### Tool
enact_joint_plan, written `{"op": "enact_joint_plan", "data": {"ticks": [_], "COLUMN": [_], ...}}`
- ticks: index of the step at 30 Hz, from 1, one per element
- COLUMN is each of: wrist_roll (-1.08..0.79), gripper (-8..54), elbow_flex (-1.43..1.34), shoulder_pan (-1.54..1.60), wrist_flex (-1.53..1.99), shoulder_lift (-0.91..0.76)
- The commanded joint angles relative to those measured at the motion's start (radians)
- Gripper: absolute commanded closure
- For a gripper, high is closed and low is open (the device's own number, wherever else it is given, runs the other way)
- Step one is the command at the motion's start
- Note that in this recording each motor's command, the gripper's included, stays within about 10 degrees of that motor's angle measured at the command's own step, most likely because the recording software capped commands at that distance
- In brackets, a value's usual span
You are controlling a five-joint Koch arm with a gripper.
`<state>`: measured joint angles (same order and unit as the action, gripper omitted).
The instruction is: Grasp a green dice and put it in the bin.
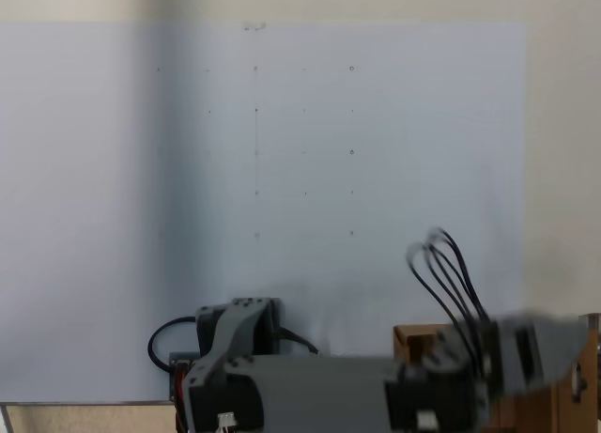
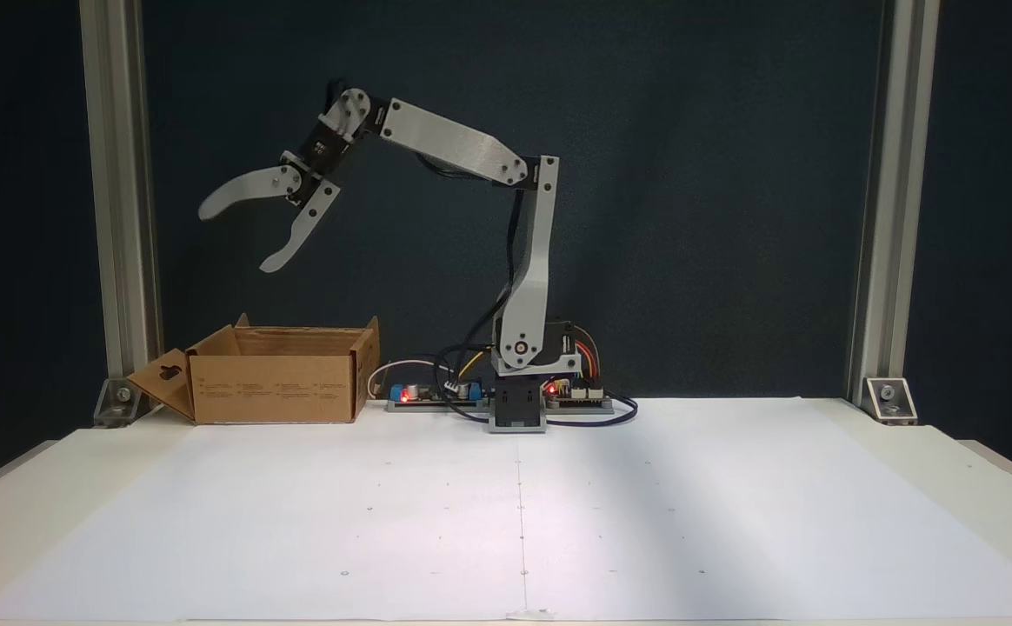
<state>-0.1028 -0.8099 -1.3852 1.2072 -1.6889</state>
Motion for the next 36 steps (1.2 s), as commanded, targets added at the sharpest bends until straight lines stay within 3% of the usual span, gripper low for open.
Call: {"op": "enact_joint_plan", "data": {"ticks": [1,14,36], "wrist_roll": [0.069,0.086,0.08], "gripper": [2.5,1.3,-0.4], "elbow_flex": [0.074,-0.02,-0.813], "shoulder_pan": [0.129,0.821,1.347], "wrist_flex": [-0.043,-0.075,-0.731], "shoulder_lift": [-0.037,-0.117,-0.551]}}
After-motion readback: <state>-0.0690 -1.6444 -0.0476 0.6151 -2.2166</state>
